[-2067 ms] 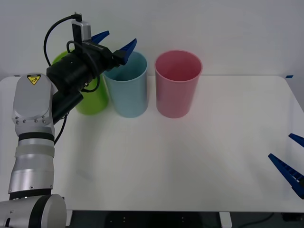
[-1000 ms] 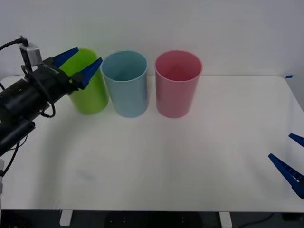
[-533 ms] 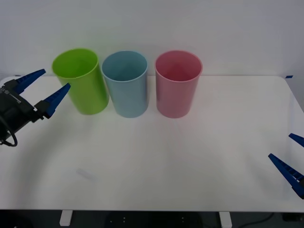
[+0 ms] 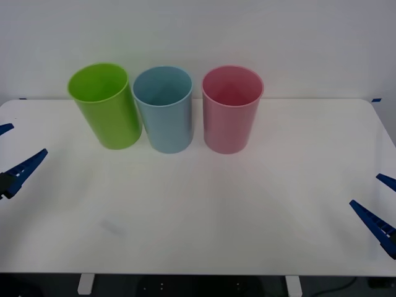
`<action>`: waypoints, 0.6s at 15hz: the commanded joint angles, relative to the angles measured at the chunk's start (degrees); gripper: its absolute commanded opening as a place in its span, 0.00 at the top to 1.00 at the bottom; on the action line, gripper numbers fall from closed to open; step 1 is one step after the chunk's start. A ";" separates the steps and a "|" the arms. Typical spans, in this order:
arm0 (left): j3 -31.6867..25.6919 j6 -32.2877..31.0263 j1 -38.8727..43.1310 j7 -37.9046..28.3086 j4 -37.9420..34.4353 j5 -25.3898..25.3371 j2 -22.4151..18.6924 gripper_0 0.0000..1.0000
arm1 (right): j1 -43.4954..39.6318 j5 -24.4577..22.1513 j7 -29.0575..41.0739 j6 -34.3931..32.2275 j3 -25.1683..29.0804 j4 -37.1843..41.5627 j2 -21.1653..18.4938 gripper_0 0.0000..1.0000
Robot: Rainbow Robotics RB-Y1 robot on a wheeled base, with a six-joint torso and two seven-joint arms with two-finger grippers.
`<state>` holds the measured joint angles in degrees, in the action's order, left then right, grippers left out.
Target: Grasp the object on the table and drop it into the matching bin: aluminum can to the light blue bin, PET bottle to the pink bin.
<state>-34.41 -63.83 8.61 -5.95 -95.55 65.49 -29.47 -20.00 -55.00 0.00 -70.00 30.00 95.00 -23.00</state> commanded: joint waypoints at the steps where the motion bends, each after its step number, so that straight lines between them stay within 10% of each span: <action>1: -1.01 -0.59 3.69 1.29 0.01 -0.80 -0.24 0.00 | 0.00 0.00 0.00 0.00 0.00 0.00 0.00 0.00; 9: -1.36 -0.95 9.93 1.91 0.01 -4.75 -0.24 0.00 | 0.00 0.00 0.00 0.00 0.00 0.00 0.00 0.00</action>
<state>-35.84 -64.72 18.22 -3.97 -95.56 60.91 -29.65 -20.00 -55.00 0.00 -70.00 30.00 95.00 -23.00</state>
